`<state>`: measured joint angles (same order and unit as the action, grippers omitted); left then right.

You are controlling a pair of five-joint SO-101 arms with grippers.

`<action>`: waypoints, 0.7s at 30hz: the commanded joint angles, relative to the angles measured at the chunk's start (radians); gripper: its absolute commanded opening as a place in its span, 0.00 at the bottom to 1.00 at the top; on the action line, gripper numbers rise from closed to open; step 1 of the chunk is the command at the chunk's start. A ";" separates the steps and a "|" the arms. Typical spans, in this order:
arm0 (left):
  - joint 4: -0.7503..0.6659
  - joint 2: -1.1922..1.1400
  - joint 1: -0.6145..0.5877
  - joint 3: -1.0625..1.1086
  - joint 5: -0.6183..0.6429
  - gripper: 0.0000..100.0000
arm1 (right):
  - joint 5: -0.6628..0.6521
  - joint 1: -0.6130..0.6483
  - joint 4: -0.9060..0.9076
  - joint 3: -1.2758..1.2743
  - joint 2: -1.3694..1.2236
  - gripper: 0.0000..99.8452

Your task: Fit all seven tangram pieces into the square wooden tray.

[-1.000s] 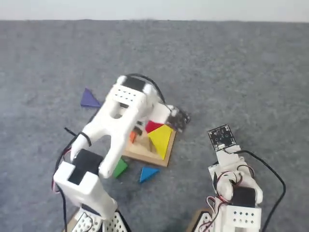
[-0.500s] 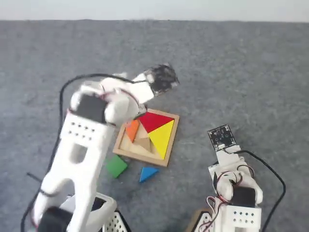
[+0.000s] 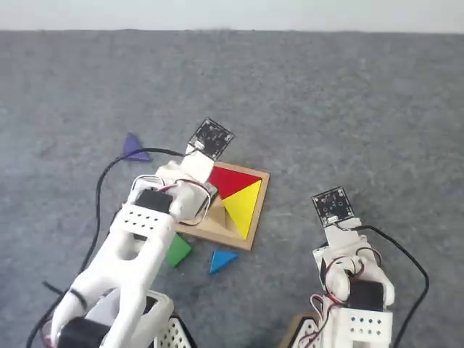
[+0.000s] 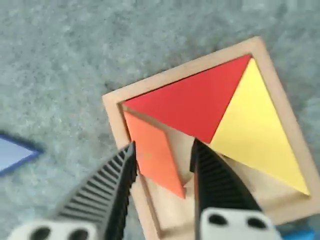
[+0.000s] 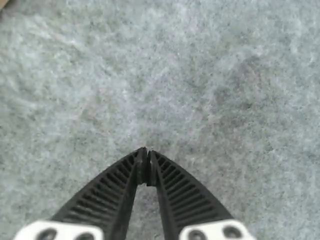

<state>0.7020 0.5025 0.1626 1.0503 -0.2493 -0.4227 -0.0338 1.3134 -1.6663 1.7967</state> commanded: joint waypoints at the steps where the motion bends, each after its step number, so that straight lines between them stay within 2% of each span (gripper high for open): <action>1: -0.009 0.020 -0.006 0.007 -0.021 0.17 | -0.008 0.004 0.002 -0.017 0.016 0.01; 8: 0.074 -0.098 -0.071 -0.039 -0.032 0.16 | -0.008 0.004 0.002 -0.017 0.016 0.01; 12: 0.094 -0.098 -0.072 -0.025 -0.077 0.16 | -0.008 0.004 0.002 -0.017 0.016 0.01; 21: 0.120 -0.104 -0.071 -0.018 -0.081 0.16 | -0.008 0.004 0.002 -0.017 0.016 0.01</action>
<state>0.8094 0.4074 0.0967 1.0641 -0.3107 -0.4227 -0.0338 1.3134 -1.6663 1.7967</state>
